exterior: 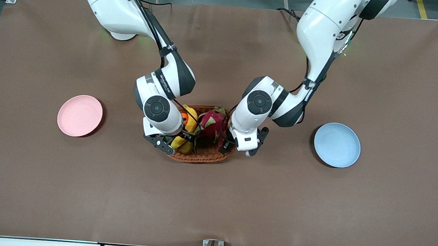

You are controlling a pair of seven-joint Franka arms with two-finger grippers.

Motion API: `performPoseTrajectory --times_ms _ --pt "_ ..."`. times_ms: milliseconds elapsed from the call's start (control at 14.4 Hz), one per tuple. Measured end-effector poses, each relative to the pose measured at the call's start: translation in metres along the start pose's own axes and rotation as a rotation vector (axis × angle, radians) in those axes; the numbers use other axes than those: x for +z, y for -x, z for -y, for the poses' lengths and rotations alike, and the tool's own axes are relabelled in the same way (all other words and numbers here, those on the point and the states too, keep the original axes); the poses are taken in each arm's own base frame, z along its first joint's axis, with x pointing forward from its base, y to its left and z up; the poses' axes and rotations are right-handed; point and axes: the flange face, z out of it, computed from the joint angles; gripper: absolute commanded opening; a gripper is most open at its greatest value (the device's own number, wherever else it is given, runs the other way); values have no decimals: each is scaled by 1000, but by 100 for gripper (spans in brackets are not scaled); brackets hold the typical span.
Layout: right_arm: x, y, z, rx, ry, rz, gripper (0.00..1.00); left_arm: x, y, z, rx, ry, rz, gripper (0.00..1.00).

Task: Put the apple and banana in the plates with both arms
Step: 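Carry the dragon fruit to the blue plate while the right gripper grasps the banana, then lower the dragon fruit onto the blue plate while the right gripper lifts the banana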

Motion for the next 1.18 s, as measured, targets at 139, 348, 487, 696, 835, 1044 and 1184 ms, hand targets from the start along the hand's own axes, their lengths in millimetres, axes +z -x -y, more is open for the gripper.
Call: performPoseTrajectory --times_ms 139,348,487,696,835,1044,1184 --pt "4 0 0 14 -5 17 73 -46 -20 -3 21 -32 -25 1" --pt "3 0 0 20 -10 22 61 -108 -67 10 150 -162 -115 1" --pt "3 0 1 21 -13 22 60 -141 -108 20 228 -202 -136 1" --pt "1 0 2 23 -17 22 60 -162 -179 50 327 -248 -121 2" --pt "2 0 2 34 -22 32 60 -158 -228 77 377 -292 -93 3" --pt "2 1 3 51 -35 55 60 -134 -273 110 414 -323 -62 4" --pt "1 -1 3 59 -52 52 59 -115 -294 129 457 -326 -48 6"
